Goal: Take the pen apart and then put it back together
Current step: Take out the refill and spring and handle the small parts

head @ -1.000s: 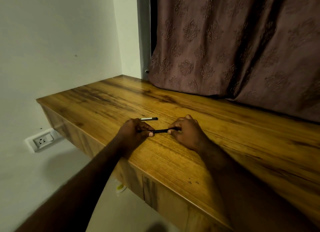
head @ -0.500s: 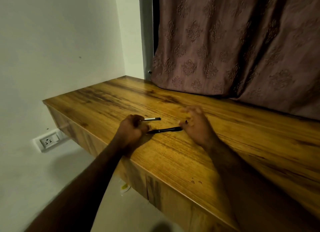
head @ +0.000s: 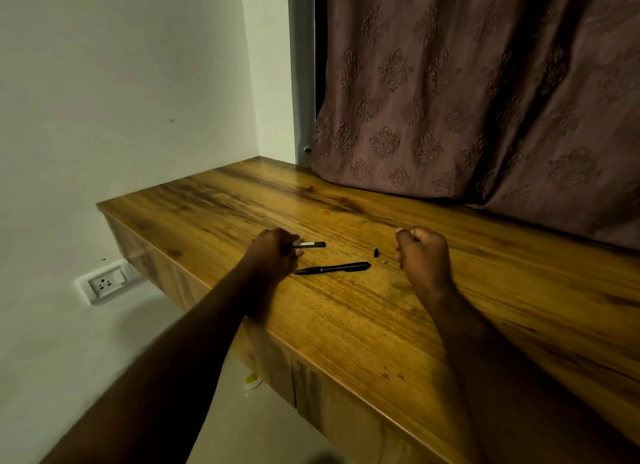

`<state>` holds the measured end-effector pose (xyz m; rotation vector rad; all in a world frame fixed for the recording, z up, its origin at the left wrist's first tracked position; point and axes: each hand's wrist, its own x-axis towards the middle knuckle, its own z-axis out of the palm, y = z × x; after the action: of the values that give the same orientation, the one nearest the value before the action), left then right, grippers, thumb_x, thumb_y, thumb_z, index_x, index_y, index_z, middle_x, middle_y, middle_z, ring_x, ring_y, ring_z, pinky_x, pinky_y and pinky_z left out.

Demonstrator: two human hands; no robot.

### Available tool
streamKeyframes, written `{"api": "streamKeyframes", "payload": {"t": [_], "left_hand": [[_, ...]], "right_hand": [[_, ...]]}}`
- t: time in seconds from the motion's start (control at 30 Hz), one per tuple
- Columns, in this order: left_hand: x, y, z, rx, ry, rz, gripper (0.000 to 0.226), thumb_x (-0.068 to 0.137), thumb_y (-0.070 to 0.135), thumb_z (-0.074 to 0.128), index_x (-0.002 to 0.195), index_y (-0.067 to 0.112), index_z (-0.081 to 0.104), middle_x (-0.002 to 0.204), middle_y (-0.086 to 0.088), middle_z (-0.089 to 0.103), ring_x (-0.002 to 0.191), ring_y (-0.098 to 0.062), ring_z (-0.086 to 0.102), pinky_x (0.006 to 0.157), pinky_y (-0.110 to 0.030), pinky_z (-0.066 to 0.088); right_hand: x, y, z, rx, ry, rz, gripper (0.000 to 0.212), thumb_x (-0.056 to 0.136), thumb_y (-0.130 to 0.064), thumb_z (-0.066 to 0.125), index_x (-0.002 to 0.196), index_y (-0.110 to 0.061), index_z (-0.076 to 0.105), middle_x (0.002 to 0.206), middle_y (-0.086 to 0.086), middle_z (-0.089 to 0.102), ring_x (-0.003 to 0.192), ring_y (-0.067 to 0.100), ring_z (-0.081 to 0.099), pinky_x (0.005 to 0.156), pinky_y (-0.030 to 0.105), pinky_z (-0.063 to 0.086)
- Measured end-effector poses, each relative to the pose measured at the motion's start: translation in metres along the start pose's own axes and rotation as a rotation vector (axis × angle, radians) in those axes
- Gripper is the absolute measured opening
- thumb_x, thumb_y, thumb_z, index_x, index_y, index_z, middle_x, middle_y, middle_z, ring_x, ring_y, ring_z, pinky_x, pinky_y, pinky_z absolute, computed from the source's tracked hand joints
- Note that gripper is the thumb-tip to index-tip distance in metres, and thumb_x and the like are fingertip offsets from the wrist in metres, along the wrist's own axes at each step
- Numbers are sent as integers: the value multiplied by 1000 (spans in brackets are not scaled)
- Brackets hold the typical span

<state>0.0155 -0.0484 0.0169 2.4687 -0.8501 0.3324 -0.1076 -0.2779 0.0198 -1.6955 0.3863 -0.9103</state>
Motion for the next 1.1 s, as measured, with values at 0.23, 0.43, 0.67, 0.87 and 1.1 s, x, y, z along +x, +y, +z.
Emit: {"api": "streamKeyframes", "payload": {"t": [0.23,0.43,0.67,0.87,1.1], "left_hand": [[7,2,0,46,-9,43,39,80,34,46,81,7,73,77,-17,67,72,-32,63,65,-32,48],[-12,-18,-7,-556,195,-323,14,88,16,63,75,17,68,68,-4,68,61,-16,61,60,-37,52],[-55,16,-18,-582,234,-222,8,91,11,60,94,6,66,87,-7,65,81,-16,59,74,-27,44],[-88,84,-8,-497,144,118,31,91,41,54,87,12,63,81,-6,59,69,-6,58,60,-25,46],[-99,103,9,-301,85,160,67,83,64,32,103,9,66,101,-8,56,85,-18,56,74,-28,46]], "right_hand": [[8,2,3,63,-70,69,36,94,-18,55,58,-13,55,49,2,51,47,16,45,55,28,37],[5,1,1,44,-94,53,35,93,-18,56,59,-11,55,49,3,52,46,15,43,58,31,38],[-9,-11,-2,-16,-152,110,24,95,-21,55,76,-6,58,59,8,60,51,17,51,54,27,43],[-58,-30,-32,114,-414,227,31,98,-32,52,92,-3,62,65,6,62,35,11,41,33,16,25],[-75,-32,-41,107,-372,138,19,94,-19,59,90,-1,61,70,8,68,37,12,46,33,19,31]]}}
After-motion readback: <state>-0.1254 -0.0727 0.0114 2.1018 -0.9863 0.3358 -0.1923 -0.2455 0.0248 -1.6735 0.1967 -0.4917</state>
